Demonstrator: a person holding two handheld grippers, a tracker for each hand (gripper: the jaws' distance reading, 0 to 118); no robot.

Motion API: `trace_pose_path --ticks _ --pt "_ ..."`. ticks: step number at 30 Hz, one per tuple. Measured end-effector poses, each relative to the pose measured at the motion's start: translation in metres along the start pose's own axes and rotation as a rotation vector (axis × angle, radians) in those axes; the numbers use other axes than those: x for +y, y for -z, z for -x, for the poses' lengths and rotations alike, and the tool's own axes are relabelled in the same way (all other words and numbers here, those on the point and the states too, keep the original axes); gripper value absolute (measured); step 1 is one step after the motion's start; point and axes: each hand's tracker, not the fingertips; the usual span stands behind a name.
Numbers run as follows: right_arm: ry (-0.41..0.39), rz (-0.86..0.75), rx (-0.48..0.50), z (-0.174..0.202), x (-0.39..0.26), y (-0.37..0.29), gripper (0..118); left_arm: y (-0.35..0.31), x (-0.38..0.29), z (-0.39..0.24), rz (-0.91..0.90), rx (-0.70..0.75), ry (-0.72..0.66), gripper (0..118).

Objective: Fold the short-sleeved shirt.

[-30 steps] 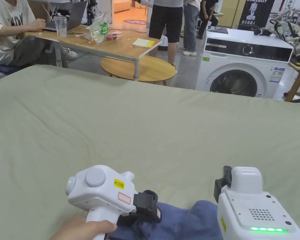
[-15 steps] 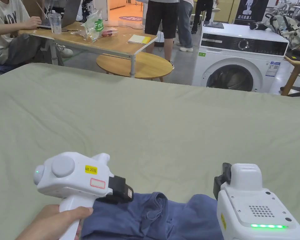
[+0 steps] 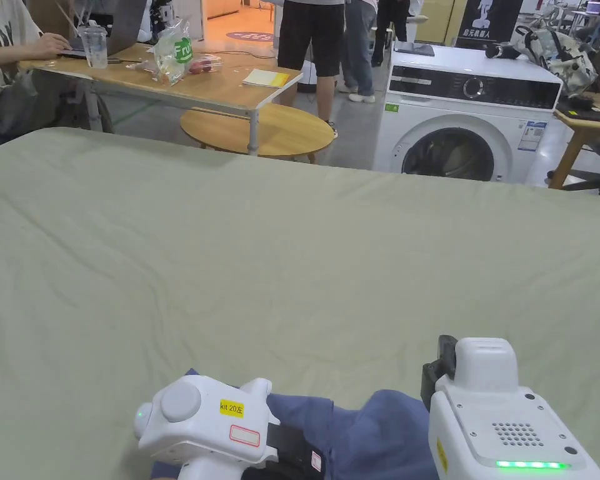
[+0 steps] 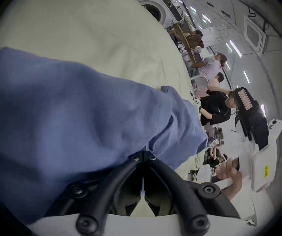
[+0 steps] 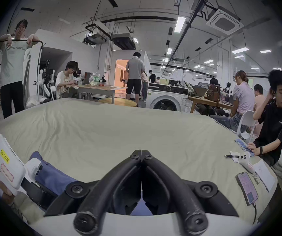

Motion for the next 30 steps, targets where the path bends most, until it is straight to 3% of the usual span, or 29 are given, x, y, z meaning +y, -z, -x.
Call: trace_pose_path --ticks 6,11,12,14,16,19,24,27,29,30 --pt "0.005 -0.007 -0.011 -0.001 -0.002 -0.003 0 -0.006 0.0 -0.016 0.015 0.032 0.098 0" --pt "0.026 -0.035 -0.016 -0.002 0.001 -0.005 0 -0.074 0.002 -0.019 -0.08 -0.03 0.125 3" --pt "0.034 -0.041 -0.012 -0.002 0.003 -0.005 0 -0.091 0.002 -0.017 -0.115 -0.031 0.123 12" --pt "0.036 -0.049 -0.007 0.0 0.007 -0.005 0 -0.129 0.002 -0.005 -0.2 0.007 0.11 44" --pt "0.035 -0.056 -0.001 0.004 0.01 -0.005 0 -0.16 0.0 0.009 -0.27 0.065 0.102 61" --pt "0.03 -0.059 0.011 0.009 0.013 -0.003 0 -0.188 -0.001 0.044 -0.288 0.113 0.013 61" --pt "0.025 -0.054 0.027 0.016 0.012 -0.002 0 -0.181 -0.01 0.097 -0.235 0.04 -0.105 61" --pt "0.025 -0.045 0.033 0.019 0.01 -0.001 0 -0.151 -0.021 0.118 -0.163 -0.096 -0.154 61" --pt "0.026 -0.039 0.038 0.019 0.009 -0.001 0 -0.137 -0.024 0.118 -0.223 -0.277 -0.167 61" --pt "0.025 -0.036 0.038 0.02 0.008 -0.001 0 -0.129 -0.024 0.117 -0.204 -0.292 -0.182 58"
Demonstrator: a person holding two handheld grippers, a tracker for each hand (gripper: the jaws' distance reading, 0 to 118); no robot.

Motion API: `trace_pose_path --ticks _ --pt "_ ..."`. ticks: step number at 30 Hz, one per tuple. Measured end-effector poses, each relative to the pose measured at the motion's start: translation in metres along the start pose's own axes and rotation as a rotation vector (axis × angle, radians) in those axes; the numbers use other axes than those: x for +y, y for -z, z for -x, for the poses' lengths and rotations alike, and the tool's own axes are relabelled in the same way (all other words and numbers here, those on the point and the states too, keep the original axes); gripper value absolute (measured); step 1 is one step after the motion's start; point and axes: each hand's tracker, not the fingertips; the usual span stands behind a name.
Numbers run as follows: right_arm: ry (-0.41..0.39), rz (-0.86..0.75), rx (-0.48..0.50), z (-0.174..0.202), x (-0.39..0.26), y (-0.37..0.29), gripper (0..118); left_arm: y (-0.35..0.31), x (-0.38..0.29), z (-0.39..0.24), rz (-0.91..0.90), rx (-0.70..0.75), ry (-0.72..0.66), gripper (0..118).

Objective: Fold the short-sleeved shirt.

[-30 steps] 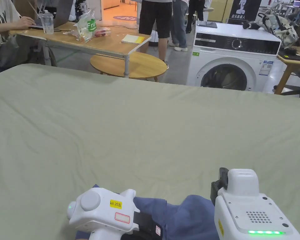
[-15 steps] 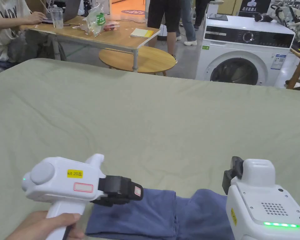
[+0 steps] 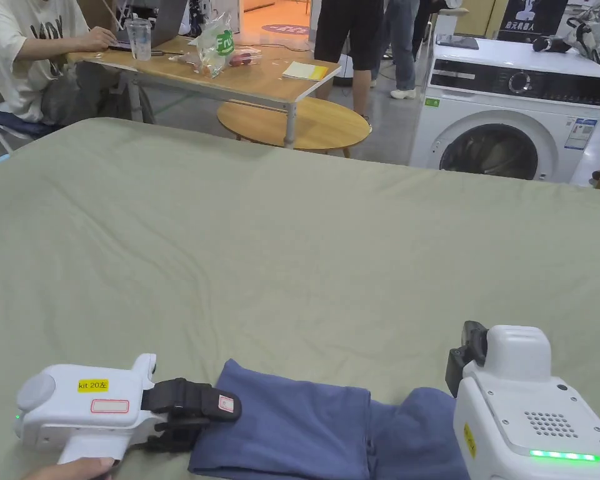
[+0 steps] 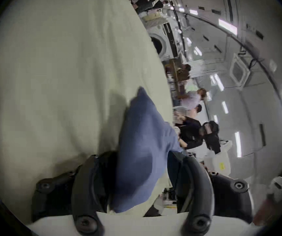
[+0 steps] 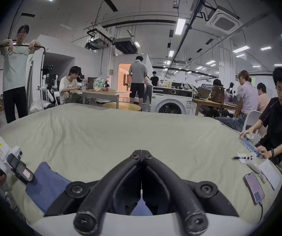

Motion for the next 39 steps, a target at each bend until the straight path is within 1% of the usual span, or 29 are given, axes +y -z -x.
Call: trace_pose_path --ticks 1,3,4,5,7,9,12,14,17,18,21,24,28,30,35,39 --pt "-0.001 0.003 -0.002 0.0 -0.001 0.0 0 0.008 -0.002 0.0 0.011 0.0 0.001 46" --pt "-0.003 0.008 0.0 0.0 -0.002 0.0 0 0.013 0.004 0.0 0.012 0.057 0.065 17" --pt "-0.004 0.011 -0.002 -0.001 -0.002 -0.001 0 0.016 0.004 -0.001 0.0 0.105 0.086 11" --pt "-0.005 0.013 -0.003 -0.001 -0.003 -0.001 0 0.016 0.004 0.0 -0.011 0.141 0.076 10" --pt "-0.007 0.014 -0.004 -0.003 -0.003 -0.002 0 0.013 0.009 0.009 -0.028 0.096 0.057 9" --pt "-0.009 0.013 -0.009 -0.004 -0.002 -0.002 0 0.01 0.008 0.002 -0.044 0.116 0.101 7" --pt "-0.008 0.011 -0.014 -0.006 -0.001 -0.003 0 -0.005 0.0 -0.003 -0.059 0.081 0.108 6" --pt "-0.006 0.008 -0.015 -0.006 0.001 -0.001 0 -0.019 -0.003 -0.02 -0.088 0.09 0.152 6" --pt "-0.004 0.004 -0.014 -0.006 0.004 0.0 0 -0.055 -0.001 -0.034 -0.149 0.128 0.174 6" --pt "-0.004 0.004 -0.012 -0.005 0.005 0.0 0 -0.064 -0.007 -0.047 -0.177 0.142 0.181 6" --pt "-0.007 -0.003 0.0 -0.001 0.007 0.002 0 -0.103 -0.011 -0.067 -0.244 0.238 0.207 6" --pt "-0.009 -0.005 0.015 0.003 0.008 0.003 0 -0.119 -0.014 -0.089 -0.272 0.309 0.24 6" --pt "-0.008 -0.007 0.026 0.006 0.008 0.001 0 -0.1 -0.017 -0.119 -0.259 0.344 0.275 6" --pt "-0.007 -0.006 0.025 0.005 0.007 0.001 0 -0.085 -0.017 -0.133 -0.228 0.329 0.295 6" --pt "-0.011 -0.007 0.003 -0.007 0.008 -0.005 0 -0.029 -0.02 -0.179 -0.151 0.345 0.373 6" --pt "-0.011 -0.006 -0.021 -0.017 0.007 -0.009 0 0.032 -0.024 -0.208 -0.055 0.41 0.441 6"
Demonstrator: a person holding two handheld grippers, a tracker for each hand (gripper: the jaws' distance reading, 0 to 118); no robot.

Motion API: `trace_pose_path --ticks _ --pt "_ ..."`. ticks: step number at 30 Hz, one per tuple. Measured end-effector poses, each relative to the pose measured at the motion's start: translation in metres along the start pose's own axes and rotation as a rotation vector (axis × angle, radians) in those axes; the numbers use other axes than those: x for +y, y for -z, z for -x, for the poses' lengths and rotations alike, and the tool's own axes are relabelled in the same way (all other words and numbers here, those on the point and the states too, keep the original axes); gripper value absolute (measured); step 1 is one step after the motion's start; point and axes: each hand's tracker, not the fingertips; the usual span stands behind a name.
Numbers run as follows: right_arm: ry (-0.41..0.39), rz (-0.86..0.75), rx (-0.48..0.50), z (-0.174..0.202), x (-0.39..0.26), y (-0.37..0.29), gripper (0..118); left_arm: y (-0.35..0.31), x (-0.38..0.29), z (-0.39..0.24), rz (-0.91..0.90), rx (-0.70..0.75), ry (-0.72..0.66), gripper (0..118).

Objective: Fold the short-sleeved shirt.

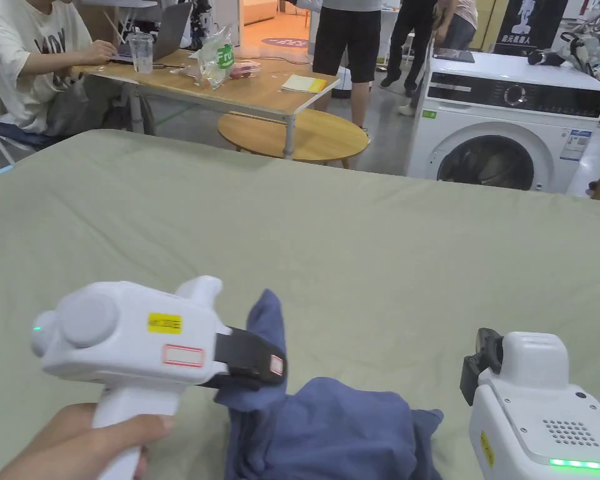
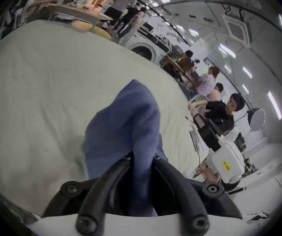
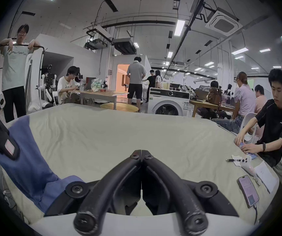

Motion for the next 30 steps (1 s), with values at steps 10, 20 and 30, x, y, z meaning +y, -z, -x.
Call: trace_pose_path --ticks 10,20,30 --pt "0.019 0.016 -0.051 -0.024 -0.007 -0.008 0 0.162 -0.021 -0.05 0.254 0.127 0.029 6" --pt "0.02 0.028 -0.069 -0.032 -0.01 -0.011 0 0.127 -0.024 -0.046 0.237 -0.077 -0.053 53" --pt "0.033 0.038 -0.069 -0.034 -0.015 -0.012 0 0.177 -0.036 -0.017 0.309 -0.198 -0.152 2"
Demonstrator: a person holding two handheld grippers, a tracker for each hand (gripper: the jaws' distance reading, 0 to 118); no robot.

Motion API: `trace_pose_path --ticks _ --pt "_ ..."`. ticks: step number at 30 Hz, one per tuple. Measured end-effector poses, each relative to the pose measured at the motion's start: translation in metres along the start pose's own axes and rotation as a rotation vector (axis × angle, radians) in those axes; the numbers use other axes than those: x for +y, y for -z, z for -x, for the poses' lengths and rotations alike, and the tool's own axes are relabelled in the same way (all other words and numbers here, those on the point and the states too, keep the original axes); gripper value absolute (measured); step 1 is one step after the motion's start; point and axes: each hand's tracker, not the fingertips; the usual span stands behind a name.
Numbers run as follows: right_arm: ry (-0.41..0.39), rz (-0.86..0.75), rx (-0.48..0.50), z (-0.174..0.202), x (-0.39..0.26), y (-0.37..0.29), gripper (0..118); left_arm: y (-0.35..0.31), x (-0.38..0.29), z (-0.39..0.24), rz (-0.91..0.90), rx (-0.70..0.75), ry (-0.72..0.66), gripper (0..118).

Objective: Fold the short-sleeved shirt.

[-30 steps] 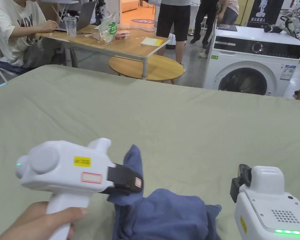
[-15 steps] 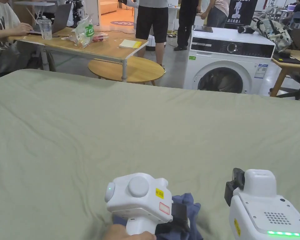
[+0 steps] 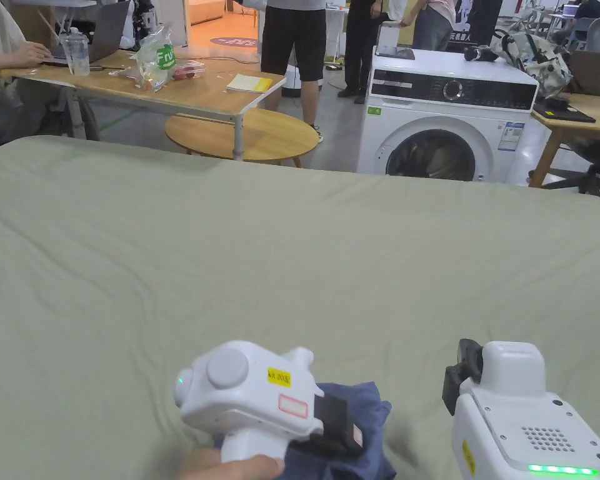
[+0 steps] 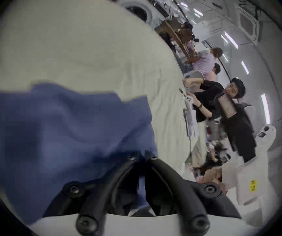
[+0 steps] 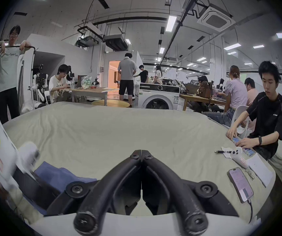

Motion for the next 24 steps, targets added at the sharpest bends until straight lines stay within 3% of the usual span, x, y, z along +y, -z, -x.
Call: trace_pose_path --ticks 6,13,16,19,24 --pt "-0.002 0.001 -0.008 -0.004 0.0 0.0 0 0.051 -0.019 0.022 0.02 -0.031 -0.028 0" --pt "-0.007 -0.01 0.0 -0.001 0.0 0.002 0 0.018 -0.017 -0.001 -0.038 0.043 0.103 0" --pt "0.0 -0.032 -0.001 0.004 0.002 0.006 0 -0.027 -0.014 -0.012 -0.181 0.129 0.241 0" --pt "0.017 -0.047 0.009 0.008 0.006 0.012 0 -0.078 -0.013 -0.007 -0.378 0.197 0.294 0" --pt "0.042 -0.073 0.021 0.018 0.012 0.02 0 -0.14 -0.022 0.006 -0.752 0.487 0.404 0"
